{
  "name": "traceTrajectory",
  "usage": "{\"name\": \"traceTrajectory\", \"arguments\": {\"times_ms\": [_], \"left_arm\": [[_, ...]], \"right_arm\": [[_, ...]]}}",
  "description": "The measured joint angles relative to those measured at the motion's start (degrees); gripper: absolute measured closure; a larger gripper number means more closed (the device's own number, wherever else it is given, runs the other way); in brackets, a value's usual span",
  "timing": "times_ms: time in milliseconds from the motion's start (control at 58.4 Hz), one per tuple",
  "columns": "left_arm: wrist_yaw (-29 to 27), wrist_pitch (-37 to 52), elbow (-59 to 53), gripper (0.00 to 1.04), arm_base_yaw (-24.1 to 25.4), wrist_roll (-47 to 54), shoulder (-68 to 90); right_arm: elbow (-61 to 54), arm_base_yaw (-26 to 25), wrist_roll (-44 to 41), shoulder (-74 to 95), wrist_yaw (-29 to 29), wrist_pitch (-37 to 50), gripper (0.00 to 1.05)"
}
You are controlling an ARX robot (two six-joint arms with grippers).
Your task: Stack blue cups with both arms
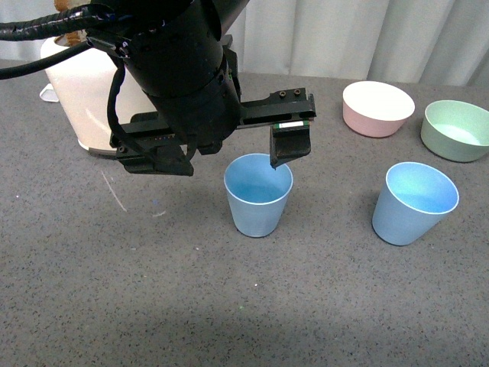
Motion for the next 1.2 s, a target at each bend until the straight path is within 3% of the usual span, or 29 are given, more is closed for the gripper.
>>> {"name": "traceTrajectory", "arguments": {"times_ms": [51, 120, 188, 222, 308, 376, 565, 1198], "left_arm": [[-2.27, 2.71, -0.92, 0.08, -0.17, 1.64, 0.00], [-14.34, 22.12, -9.16, 0.19, -0.20, 8.90, -0.94], [-20.65, 41.70, -20.33, 0.30, 0.57, 16.11, -2.86], [-21.35, 48.00, -24.02, 0.33, 1.09, 18.80, -3.63], [-19.78, 83.60, -40.35, 0.55, 5.66, 25.18, -10.08], [-18.05, 90.77, -44.50, 0.65, 7.93, 26.49, -15.78], [-12.74, 89.02, -55.93, 1.01, 13.33, 27.87, -28.98], [-2.47, 73.09, -71.43, 1.01, 23.76, 28.55, -60.15]], "right_arm": [[0.00, 0.00, -0.02, 0.00, 0.00, 0.00, 0.10], [0.00, 0.00, 0.00, 0.00, -0.02, 0.00, 0.10], [0.00, 0.00, -0.02, 0.00, 0.00, 0.00, 0.10], [0.00, 0.00, 0.00, 0.00, 0.02, 0.00, 0.10], [0.00, 0.00, 0.00, 0.00, 0.04, 0.00, 0.10], [0.00, 0.00, 0.00, 0.00, 0.02, 0.00, 0.10], [0.00, 0.00, 0.00, 0.00, 0.00, 0.00, 0.10], [0.00, 0.00, 0.00, 0.00, 0.00, 0.00, 0.10]]}}
